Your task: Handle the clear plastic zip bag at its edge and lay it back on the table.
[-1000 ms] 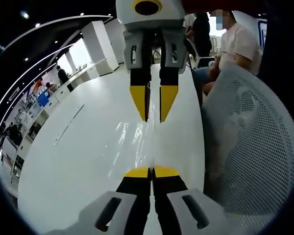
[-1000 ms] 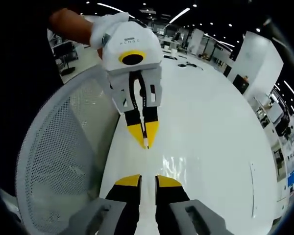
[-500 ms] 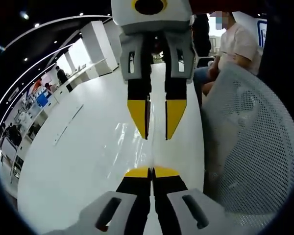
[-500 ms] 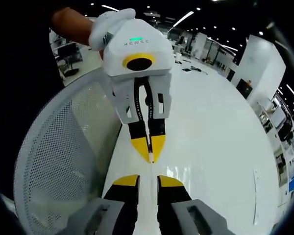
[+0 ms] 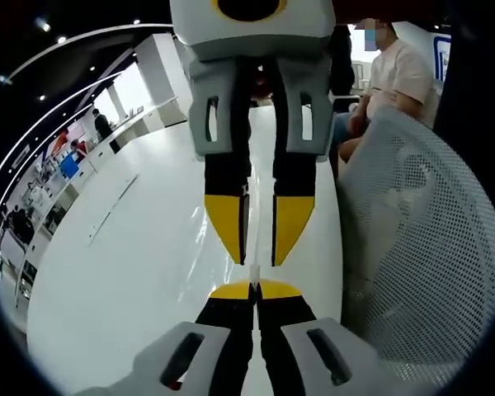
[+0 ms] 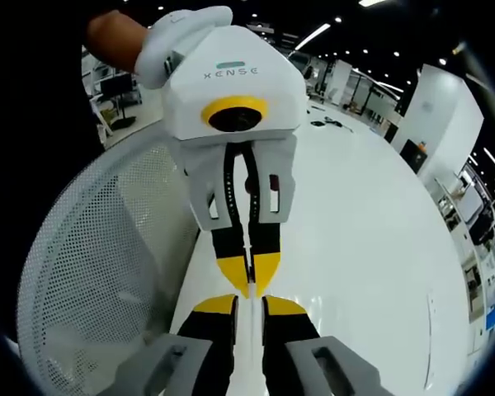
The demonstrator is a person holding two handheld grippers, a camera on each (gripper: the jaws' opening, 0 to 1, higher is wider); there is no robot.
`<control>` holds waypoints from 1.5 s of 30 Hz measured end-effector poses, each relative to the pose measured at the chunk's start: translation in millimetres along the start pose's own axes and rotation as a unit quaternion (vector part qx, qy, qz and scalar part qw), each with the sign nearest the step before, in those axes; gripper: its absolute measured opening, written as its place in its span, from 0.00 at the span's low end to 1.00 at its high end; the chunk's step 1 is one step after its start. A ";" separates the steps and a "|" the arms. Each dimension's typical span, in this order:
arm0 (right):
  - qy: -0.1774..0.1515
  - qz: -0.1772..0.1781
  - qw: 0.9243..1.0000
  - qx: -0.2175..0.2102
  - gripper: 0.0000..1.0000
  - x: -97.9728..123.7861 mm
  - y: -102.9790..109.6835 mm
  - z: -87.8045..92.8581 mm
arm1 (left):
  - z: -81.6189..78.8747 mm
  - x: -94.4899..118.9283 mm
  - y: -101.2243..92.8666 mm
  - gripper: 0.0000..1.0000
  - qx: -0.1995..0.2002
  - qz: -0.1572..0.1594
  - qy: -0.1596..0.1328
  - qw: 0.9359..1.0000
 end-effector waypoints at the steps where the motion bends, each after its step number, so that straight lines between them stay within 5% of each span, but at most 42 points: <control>1: 0.000 0.001 1.000 0.001 0.07 -0.6 -0.1 -0.4 | 0.1 0.0 0.1 0.00 0.000 0.000 0.000 1.000; 17: 0.004 0.001 1.000 0.002 0.00 -9.0 2.1 -0.5 | 0.6 -0.3 -0.3 0.00 -0.012 0.004 0.002 1.000; 24: 0.042 0.008 0.998 -0.056 0.00 -15.6 1.3 0.4 | 2.2 1.1 0.3 0.01 -0.010 0.000 0.009 1.000; 37: 0.059 0.008 0.996 -0.060 0.00 -21.9 1.5 2.2 | 7.3 3.8 1.6 0.00 -0.023 0.001 0.019 1.000; 45: 0.079 0.009 0.991 -0.105 0.00 -24.6 -0.3 4.8 | 12.0 3.1 4.5 0.00 0.022 -0.003 0.014 1.000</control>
Point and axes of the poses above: the point that each gripper's makers call its tool centre point, and the gripper's own axes: x roughly backward along the fingers, y roughly to its left, z roughly out of its underside, the point moved 8 cm from there along x, roughly backward along the fingers, and after that the axes turned 15 degrees about z, right-handed, at the moved point
